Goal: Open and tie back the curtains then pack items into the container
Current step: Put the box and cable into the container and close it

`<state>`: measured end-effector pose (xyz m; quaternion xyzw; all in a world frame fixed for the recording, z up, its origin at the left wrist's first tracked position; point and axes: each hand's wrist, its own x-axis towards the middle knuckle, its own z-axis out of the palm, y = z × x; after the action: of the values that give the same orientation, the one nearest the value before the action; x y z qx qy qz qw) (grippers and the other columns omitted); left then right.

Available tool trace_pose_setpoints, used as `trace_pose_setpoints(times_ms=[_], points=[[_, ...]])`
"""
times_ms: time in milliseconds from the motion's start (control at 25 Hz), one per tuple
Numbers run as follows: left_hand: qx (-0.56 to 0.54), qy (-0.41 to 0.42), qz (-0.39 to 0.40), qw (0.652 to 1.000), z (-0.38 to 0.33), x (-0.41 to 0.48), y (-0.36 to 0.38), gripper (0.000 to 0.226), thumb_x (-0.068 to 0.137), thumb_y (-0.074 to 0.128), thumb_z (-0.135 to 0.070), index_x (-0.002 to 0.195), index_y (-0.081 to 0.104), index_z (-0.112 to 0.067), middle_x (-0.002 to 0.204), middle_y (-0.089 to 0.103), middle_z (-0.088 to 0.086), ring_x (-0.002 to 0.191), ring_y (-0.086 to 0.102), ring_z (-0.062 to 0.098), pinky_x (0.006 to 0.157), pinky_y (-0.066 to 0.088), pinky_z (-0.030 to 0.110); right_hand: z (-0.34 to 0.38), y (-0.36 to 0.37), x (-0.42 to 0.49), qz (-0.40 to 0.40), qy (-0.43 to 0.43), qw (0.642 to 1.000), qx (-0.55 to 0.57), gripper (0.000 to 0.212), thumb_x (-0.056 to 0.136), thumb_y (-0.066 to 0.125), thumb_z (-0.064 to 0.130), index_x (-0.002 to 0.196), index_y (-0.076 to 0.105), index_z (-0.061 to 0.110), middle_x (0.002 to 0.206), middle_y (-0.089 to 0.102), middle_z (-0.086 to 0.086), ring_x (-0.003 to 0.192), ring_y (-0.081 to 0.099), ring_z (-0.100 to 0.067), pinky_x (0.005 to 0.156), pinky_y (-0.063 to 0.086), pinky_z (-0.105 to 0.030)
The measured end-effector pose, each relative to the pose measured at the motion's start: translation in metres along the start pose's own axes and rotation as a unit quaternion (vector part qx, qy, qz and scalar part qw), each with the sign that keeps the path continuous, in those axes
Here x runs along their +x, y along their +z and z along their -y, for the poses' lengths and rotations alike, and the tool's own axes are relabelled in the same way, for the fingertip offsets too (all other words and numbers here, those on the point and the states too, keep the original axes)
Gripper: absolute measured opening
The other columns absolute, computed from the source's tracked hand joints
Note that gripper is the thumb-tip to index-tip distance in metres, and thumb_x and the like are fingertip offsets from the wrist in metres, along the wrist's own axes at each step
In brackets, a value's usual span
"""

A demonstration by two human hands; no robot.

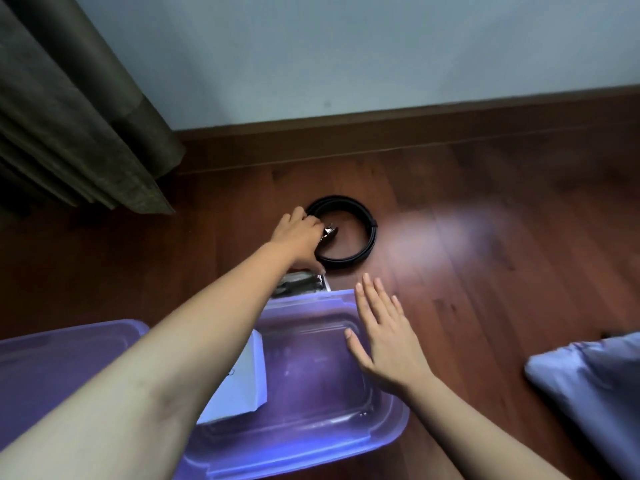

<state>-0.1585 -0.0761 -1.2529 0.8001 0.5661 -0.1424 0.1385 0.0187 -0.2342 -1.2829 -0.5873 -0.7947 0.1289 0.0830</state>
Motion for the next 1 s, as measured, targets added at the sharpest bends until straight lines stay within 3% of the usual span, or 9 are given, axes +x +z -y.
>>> trace_pose_setpoints(times_ms=[120, 320, 440, 560, 640, 720, 920, 1000], points=[[0.094, 0.011, -0.026, 0.995, -0.001, 0.011, 0.01, 0.067, 0.069, 0.07, -0.056, 0.121, 0.054, -0.018, 0.126, 0.056, 0.0, 0.123, 0.033, 0.026, 0.096, 0.031, 0.039, -0.002, 0.002, 0.001, -0.004, -0.002, 1.0, 0.002, 0.068, 0.088, 0.037, 0.043, 0.145, 0.029, 0.008, 0.154, 0.022, -0.008, 0.142, 0.017, -0.019, 0.112, 0.009, -0.031], [0.173, 0.122, -0.067, 0.975, 0.006, 0.013, 0.019, 0.039, 0.088, 0.053, -0.045, 0.123, 0.053, -0.028, 0.125, 0.059, -0.006, 0.127, 0.034, 0.023, 0.103, 0.025, 0.041, -0.006, 0.004, 0.0, 0.002, -0.011, 0.999, 0.034, 0.065, 0.09, 0.031, 0.041, 0.146, 0.024, 0.008, 0.155, 0.013, -0.005, 0.143, 0.015, -0.022, 0.113, 0.008, -0.03], [0.126, 0.124, -0.05, 0.983, 0.008, 0.005, 0.018, 0.036, 0.094, 0.046, -0.039, 0.125, 0.052, -0.021, 0.128, 0.058, 0.0, 0.131, 0.034, 0.022, 0.112, 0.017, 0.047, -0.006, 0.003, 0.0, 0.009, -0.016, 0.999, 0.044, 0.064, 0.092, 0.028, 0.041, 0.146, 0.023, 0.007, 0.155, 0.011, -0.004, 0.143, 0.014, -0.022, 0.113, 0.006, -0.028], [0.047, 0.143, -0.091, 0.984, 0.017, -0.024, -0.003, 0.034, 0.095, 0.047, -0.032, 0.121, 0.053, -0.011, 0.121, 0.059, 0.009, 0.12, 0.049, 0.027, 0.107, 0.029, 0.047, -0.006, 0.001, 0.001, 0.019, -0.02, 0.998, 0.059, 0.068, 0.093, 0.014, 0.054, 0.146, 0.008, 0.012, 0.155, 0.002, 0.002, 0.145, 0.004, -0.016, 0.114, -0.004, -0.022], [0.016, 0.215, -0.163, 0.963, 0.033, -0.055, -0.012, 0.034, 0.094, 0.046, -0.032, 0.109, 0.06, -0.005, 0.107, 0.063, 0.013, 0.102, 0.059, 0.031, 0.088, 0.051, 0.045, -0.007, -0.001, 0.0, 0.029, -0.02, 0.997, 0.071, 0.072, 0.09, 0.001, 0.062, 0.145, 0.001, 0.015, 0.155, -0.003, 0.004, 0.145, -0.002, -0.011, 0.113, -0.009, -0.018], [0.048, 0.308, -0.222, 0.924, 0.055, -0.095, -0.013, 0.035, 0.094, 0.042, -0.03, 0.1, 0.062, -0.003, 0.096, 0.066, 0.014, 0.089, 0.063, 0.031, 0.062, 0.057, 0.041, -0.007, -0.004, 0.001, 0.042, -0.014, 0.995, 0.087, 0.069, 0.088, 0.001, 0.059, 0.144, -0.002, 0.019, 0.154, -0.007, 0.007, 0.144, -0.005, -0.007, 0.112, -0.012, -0.015], [0.055, 0.455, -0.176, 0.871, 0.076, -0.185, 0.005, 0.02, 0.099, 0.047, -0.02, 0.098, 0.062, -0.006, 0.1, 0.065, 0.009, 0.094, 0.061, 0.028, 0.077, 0.053, 0.037, -0.004, -0.007, 0.002, 0.063, 0.003, 0.991, 0.117, 0.069, 0.085, -0.001, 0.051, 0.146, 0.002, 0.019, 0.153, -0.007, 0.009, 0.142, -0.006, 0.0, 0.109, -0.012, -0.012], [0.045, 0.482, -0.128, 0.865, 0.067, -0.199, 0.017, 0.016, 0.099, 0.049, -0.019, 0.097, 0.061, -0.009, 0.096, 0.065, 0.005, 0.093, 0.06, 0.026, 0.072, 0.052, 0.035, -0.004, -0.007, 0.001, 0.062, 0.004, 0.992, 0.114, 0.068, 0.085, -0.002, 0.049, 0.146, 0.003, 0.019, 0.153, -0.007, 0.009, 0.141, -0.005, 0.001, 0.107, -0.014, -0.009]])
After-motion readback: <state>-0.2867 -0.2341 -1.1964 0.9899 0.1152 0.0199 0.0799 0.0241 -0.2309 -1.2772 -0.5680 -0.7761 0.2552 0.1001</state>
